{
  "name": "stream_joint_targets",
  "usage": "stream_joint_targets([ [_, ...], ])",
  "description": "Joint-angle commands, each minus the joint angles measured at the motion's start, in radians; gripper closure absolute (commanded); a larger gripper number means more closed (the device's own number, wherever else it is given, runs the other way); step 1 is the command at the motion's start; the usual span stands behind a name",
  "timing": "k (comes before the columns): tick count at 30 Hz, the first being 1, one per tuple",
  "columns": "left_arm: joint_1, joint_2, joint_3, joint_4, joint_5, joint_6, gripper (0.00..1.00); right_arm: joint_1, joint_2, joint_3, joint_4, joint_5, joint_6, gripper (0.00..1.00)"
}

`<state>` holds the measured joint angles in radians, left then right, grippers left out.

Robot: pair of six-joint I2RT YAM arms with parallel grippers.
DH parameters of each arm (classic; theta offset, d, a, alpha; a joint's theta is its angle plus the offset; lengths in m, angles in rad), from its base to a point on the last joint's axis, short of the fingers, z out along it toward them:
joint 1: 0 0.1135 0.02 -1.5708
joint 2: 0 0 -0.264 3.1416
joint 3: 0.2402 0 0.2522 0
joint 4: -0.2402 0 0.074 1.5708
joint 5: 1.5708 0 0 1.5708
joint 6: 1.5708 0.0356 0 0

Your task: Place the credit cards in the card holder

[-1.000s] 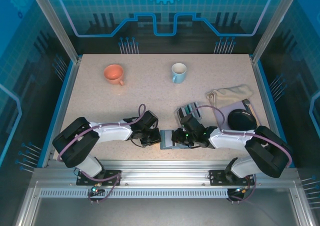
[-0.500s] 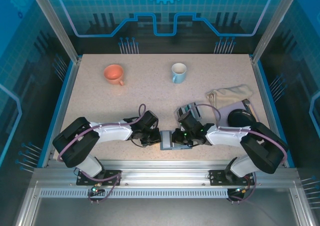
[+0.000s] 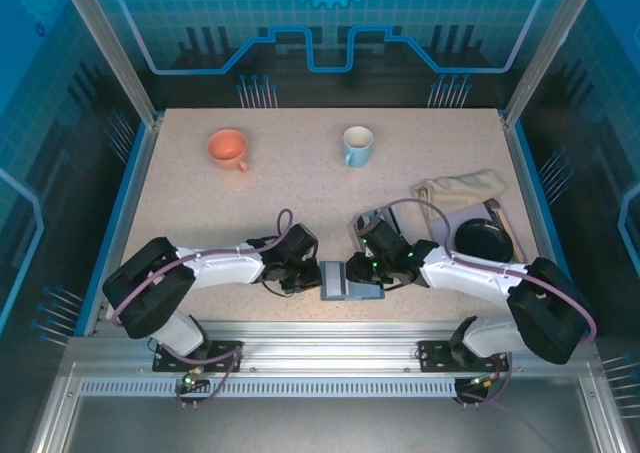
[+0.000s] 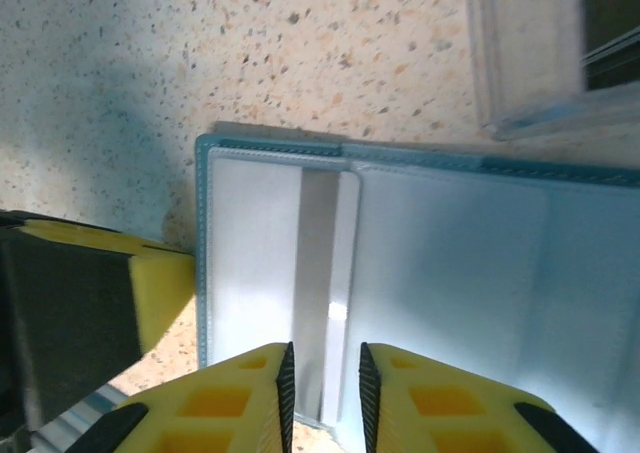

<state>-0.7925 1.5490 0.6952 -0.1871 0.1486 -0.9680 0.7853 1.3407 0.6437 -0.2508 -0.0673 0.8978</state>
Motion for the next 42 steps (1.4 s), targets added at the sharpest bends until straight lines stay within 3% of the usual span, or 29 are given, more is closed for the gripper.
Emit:
stream_joint_targets([
  [1,-0.005,-0.052,0.028,-0.077,-0.067,0.001,0.85,-0.016,-0.002,0.001,-0.098,0.029,-0.049,0.77],
  [9,-0.040,-0.142,0.110,-0.071,-0.034,0.057,0.77,-0.015,0.035,0.024,-0.101,0.018,-0.069,0.83],
  [20,-0.055,0.083,0.138,0.123,0.135,-0.003,0.85,-0.014,0.082,0.022,-0.041,-0.039,-0.073,0.88],
  [30,-0.054,0.129,0.082,-0.038,0.010,0.002,0.90,-0.024,0.126,0.036,-0.312,0.204,-0.122,0.91],
  [36,-0.055,0.138,0.061,-0.025,0.005,0.006,0.90,-0.052,0.068,0.015,-0.305,0.179,-0.138,0.89],
  [42,-0.054,0.120,0.124,-0.042,0.028,0.039,0.88,-0.066,-0.024,0.114,-0.333,0.165,-0.198,0.81],
])
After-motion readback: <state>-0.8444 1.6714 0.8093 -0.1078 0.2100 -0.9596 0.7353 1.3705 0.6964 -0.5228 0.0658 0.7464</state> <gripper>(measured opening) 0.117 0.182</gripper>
